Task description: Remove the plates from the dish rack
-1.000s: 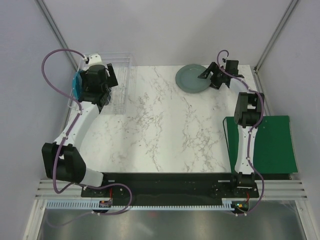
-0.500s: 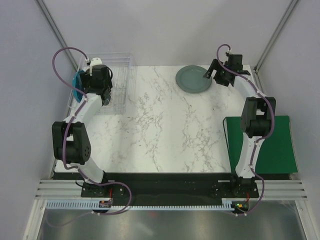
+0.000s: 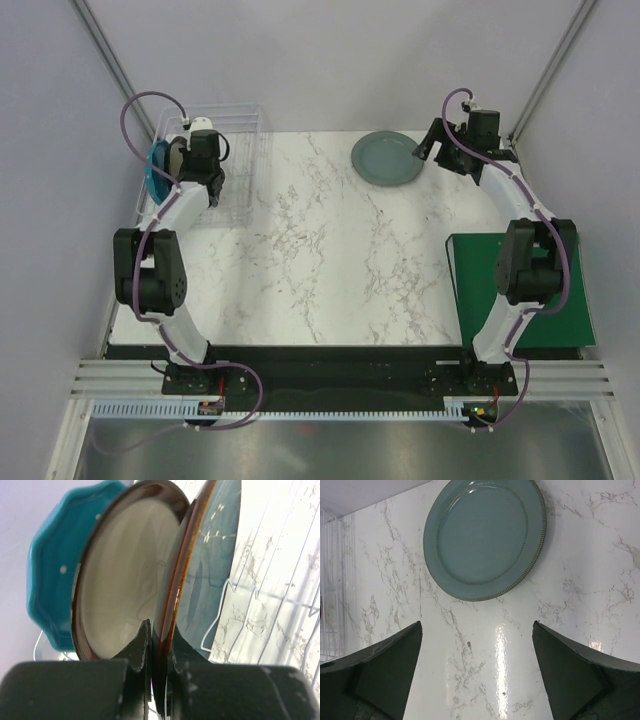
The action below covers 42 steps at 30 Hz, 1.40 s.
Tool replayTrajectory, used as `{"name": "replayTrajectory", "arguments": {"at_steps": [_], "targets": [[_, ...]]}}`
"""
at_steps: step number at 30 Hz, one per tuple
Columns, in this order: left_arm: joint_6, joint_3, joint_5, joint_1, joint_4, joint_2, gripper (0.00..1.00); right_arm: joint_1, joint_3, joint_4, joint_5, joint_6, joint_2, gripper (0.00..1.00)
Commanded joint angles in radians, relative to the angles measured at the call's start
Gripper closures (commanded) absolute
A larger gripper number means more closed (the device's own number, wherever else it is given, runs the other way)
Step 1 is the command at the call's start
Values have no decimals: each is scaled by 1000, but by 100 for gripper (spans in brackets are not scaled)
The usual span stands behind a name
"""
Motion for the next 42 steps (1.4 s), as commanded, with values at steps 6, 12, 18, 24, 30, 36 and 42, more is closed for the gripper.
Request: {"name": "replayTrajectory", "arguments": {"at_steps": [6, 12, 18, 24, 30, 36, 42], "targets": [[2, 92, -208, -8, 57, 57, 98, 38, -117, 58, -9, -5, -55, 2], [57, 95, -225, -26, 107, 32, 98, 58, -142, 61, -3, -6, -60, 2], [123, 142, -263, -49, 106, -11, 98, 63, -171, 61, -5, -9, -90, 2], [198, 194, -334, -57, 109, -38, 98, 69, -192, 63, -11, 0, -115, 2], [231, 191, -311, -65, 112, -92, 98, 72, -217, 63, -18, 6, -146, 2], [173, 210, -199, -94, -29, -207, 98, 87, -232, 63, -38, 17, -185, 2], [25, 202, -17, -163, -194, -388, 98, 165, -216, 65, -37, 17, -227, 2]]}}
